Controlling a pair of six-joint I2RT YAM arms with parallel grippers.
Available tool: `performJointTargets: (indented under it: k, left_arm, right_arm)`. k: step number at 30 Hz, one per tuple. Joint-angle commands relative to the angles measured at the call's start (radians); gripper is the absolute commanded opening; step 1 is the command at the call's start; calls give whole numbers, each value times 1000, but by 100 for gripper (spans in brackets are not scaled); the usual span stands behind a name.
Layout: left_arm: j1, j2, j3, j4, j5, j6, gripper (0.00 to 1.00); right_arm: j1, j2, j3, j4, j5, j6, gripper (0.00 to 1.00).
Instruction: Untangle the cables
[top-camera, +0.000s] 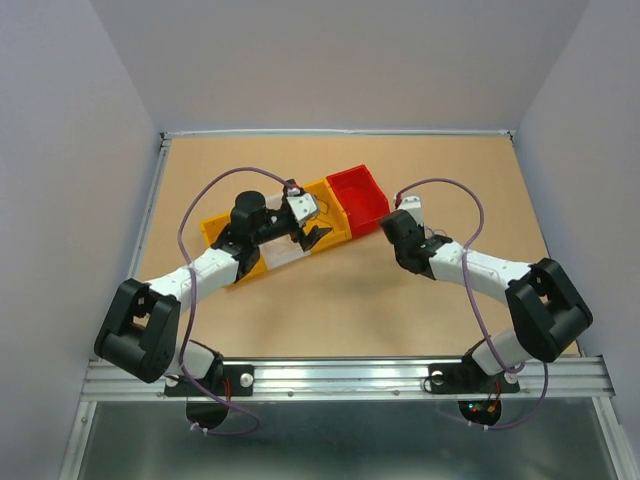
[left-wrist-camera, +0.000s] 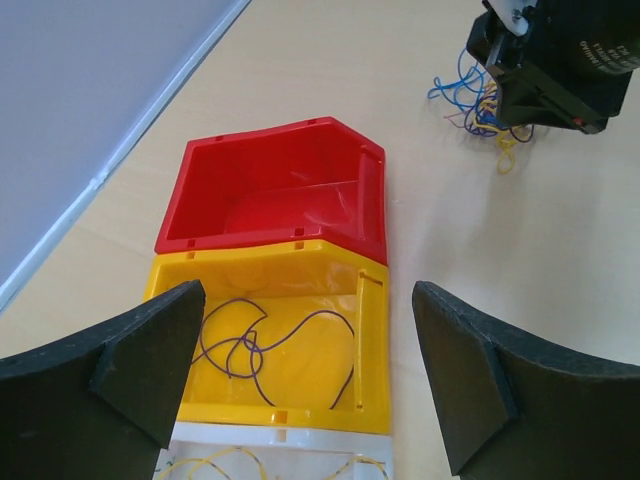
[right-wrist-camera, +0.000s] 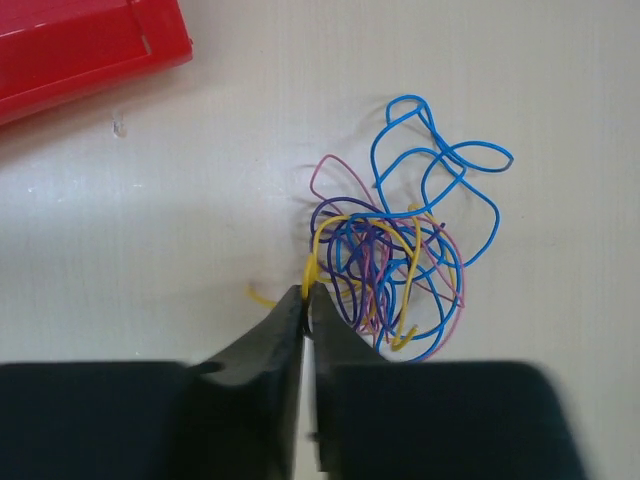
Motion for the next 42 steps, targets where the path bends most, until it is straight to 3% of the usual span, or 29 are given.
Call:
performJointTargets:
  k: [1, 5, 10, 17, 28, 39, 42]
  left_arm:
    - [-8, -55, -9, 27, 39, 34, 96]
    - [-13, -63, -16, 20, 96, 55, 96]
    - [-52, -78, -45, -5, 206, 124, 96]
    - [-111, -106, -78, -6, 232, 173, 93]
    - [-164, -79, -93, 43, 243, 159, 93]
    - [-237, 69, -84, 168, 151, 95, 93]
    - [-240, 107, -76, 213, 140, 67, 78]
  right_arm:
    - [-6, -37, 55, 18, -27, -24, 1]
    - [-8, -161, 15, 73, -186, -70, 1]
    - [-5, -435, -95, 197, -483, -108, 1]
    - [-2, -624, -154, 303, -740, -102, 1]
    - [-3, -645, -172, 433, -993, -98, 1]
    - [-2, -686, -221, 651, -1076, 1, 1]
    - [-3, -711, -235, 692, -1104, 39, 1]
